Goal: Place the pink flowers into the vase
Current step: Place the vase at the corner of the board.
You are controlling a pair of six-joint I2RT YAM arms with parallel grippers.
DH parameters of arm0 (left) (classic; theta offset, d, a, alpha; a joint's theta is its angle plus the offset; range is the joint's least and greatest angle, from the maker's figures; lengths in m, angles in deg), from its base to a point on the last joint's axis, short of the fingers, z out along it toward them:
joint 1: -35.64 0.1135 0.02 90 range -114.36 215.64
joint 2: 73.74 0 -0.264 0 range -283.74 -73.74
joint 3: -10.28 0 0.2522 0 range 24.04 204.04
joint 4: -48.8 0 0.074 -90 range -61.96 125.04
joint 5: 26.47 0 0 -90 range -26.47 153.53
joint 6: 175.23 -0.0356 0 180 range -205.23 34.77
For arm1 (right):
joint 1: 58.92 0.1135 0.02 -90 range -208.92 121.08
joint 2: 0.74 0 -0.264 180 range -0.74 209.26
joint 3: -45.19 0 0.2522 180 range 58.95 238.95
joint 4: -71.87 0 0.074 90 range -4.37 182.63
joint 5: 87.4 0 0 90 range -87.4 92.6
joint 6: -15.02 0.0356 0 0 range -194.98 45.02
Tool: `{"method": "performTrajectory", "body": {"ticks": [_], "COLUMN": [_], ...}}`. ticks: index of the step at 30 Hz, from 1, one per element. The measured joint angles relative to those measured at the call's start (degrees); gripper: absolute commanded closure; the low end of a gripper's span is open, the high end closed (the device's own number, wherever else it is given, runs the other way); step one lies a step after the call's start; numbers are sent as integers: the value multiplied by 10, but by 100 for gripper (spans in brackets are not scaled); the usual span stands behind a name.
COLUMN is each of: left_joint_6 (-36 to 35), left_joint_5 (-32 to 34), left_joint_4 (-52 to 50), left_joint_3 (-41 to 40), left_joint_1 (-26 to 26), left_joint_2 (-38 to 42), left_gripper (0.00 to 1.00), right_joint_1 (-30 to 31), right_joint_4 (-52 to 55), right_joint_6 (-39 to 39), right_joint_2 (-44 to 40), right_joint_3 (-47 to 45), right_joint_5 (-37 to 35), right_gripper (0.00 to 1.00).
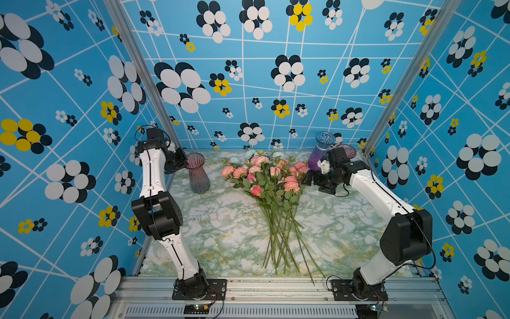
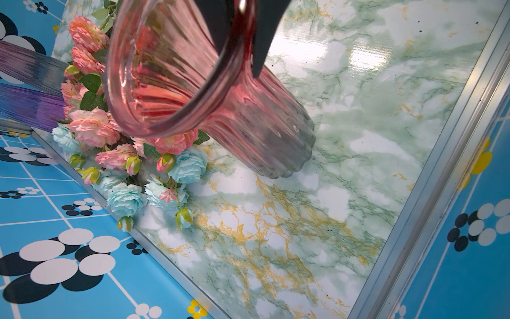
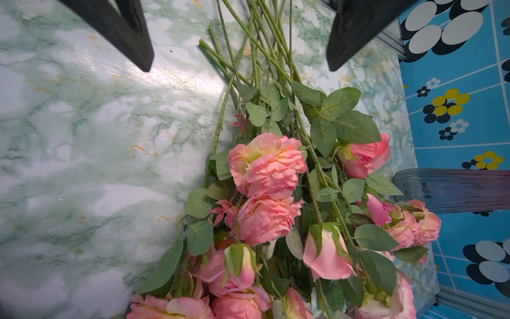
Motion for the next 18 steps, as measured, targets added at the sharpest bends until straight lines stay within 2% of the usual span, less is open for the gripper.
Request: {"method": "performTrajectory", "body": {"ticks": [8,18], "left_joint_6": [10,13], "left_joint_5": [-22,-24], "left_joint_4": [55,57], "left_joint_3": [-27,-21], "left_joint_1": [0,0], "left_joint_2": [-1,-7], "left_gripper": [100,100], "right_joint_1": [14,31], "right_joint_4": [12,37], "right_joint_6": [-4,-11], "right_joint_2": [13,24], "right_joint_3": [20,75], "right_joint_5": [-4,-10], "right_gripper": [1,1]}}
